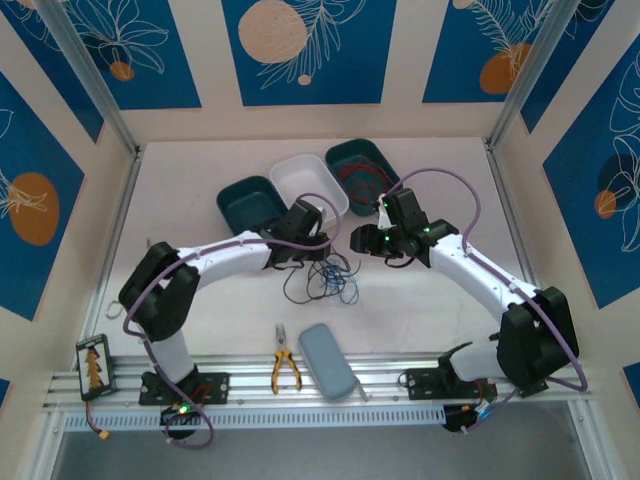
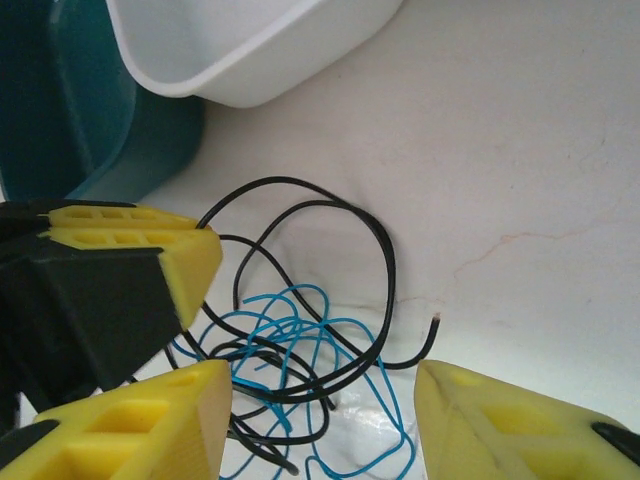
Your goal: Untangle the cables
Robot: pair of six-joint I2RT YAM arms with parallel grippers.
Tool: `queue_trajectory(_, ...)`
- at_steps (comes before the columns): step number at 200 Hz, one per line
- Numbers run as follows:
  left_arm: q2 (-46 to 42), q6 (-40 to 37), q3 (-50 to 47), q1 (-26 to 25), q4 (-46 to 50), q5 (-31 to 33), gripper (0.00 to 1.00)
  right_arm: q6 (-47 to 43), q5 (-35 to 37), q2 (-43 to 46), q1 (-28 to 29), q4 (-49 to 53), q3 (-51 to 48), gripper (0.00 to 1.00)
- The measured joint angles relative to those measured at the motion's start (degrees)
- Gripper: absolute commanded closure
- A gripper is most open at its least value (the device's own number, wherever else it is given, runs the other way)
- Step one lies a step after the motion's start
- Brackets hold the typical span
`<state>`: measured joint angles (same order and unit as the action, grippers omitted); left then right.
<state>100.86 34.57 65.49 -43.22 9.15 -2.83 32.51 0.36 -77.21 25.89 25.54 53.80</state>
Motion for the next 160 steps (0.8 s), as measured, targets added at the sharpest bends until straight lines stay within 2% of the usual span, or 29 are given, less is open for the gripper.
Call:
queue_trajectory(26,-0.1,-0.2,-0.1,0.0,-1.7,-0.9,1.0,0.4,0.1,-0.1,0.0,-0.3,-0.7,0.53)
queue_trajectory(76,-4.9,-0.4,-2.9,0.0,-6.1,-3.6,1.0,1.4,0.0,-0.2,0.0,-0.8,-1.0,0.57)
queue_trajectory(160,-13.2,-2.6,-5.8,0.0,-11.6,-8.2,1.0,4.3,-1.1,-1.7,-1.6,-2.1,-1.9,0.57)
